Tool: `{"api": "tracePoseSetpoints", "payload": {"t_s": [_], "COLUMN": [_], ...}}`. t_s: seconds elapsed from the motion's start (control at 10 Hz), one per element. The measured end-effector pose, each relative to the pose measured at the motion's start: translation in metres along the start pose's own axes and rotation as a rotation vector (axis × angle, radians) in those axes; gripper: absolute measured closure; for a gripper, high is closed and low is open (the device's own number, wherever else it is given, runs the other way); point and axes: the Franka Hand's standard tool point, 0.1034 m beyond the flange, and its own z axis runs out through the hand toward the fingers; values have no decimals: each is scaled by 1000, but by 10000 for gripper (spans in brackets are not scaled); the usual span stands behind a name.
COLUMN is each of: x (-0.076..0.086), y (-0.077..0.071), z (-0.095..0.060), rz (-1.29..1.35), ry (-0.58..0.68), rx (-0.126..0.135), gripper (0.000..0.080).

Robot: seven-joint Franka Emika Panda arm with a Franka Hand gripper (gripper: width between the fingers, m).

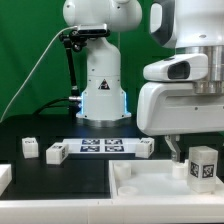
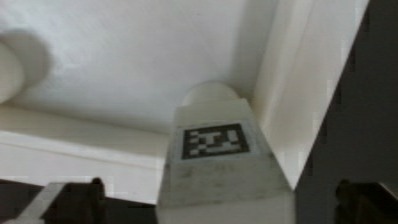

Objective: Assemble one leg

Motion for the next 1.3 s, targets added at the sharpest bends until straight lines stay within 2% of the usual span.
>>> {"api": "tracePoseSetpoints", "payload": {"t_s": [0.2, 0.3, 0.4, 0.8, 1.1, 1.3], "x": [0, 0, 0, 0, -1, 0], "y": [0, 0, 0, 0, -2, 0], "z": [0, 0, 1, 1, 2, 2], "rz": [38, 36, 92, 565, 999, 1217], "ry": [-1, -1, 1, 6, 10, 5], "rx": [0, 0, 3, 11, -1, 12], "gripper": [403, 403, 508, 508, 508, 508]}}
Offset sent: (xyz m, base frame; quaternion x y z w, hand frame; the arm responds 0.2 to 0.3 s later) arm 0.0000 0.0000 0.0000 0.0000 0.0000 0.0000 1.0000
